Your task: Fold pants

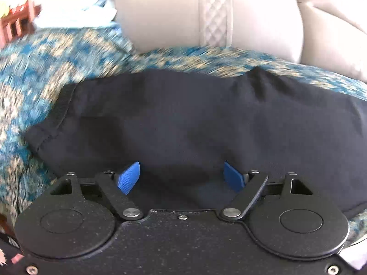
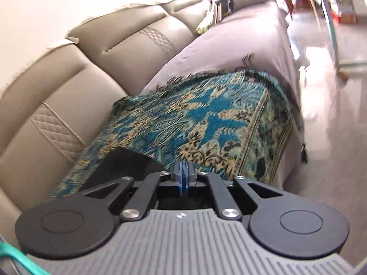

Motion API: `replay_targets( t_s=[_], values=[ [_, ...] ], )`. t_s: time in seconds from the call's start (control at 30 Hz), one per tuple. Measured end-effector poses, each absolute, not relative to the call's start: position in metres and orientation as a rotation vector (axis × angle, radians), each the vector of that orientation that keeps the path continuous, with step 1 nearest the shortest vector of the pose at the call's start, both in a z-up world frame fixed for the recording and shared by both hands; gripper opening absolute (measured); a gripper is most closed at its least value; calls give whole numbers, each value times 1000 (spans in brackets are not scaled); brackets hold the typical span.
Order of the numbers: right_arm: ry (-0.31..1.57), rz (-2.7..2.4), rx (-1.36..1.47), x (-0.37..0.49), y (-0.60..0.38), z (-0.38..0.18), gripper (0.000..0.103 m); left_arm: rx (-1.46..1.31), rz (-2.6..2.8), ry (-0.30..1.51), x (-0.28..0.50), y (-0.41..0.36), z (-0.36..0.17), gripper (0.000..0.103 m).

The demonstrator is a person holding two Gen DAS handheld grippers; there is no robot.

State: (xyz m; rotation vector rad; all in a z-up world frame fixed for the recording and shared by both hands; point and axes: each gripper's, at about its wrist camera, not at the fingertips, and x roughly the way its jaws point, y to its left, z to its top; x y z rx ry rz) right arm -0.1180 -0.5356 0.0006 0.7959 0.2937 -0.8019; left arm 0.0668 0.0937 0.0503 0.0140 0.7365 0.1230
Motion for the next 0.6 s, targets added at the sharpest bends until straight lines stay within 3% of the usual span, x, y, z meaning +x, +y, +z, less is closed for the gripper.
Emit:
replay_targets(
  t_s=[0.07,0.2,0.6],
  values=[
    [315,-740,821,-123,-535,2,16,27,62,709,63,77,58,79],
    [407,-711,748,-119,-518,6,32,45,-102,694,62,30,63,79],
    [513,-563,629,-58,-503,-2,33,154,-291,714,64,-75,42,78]
  ],
)
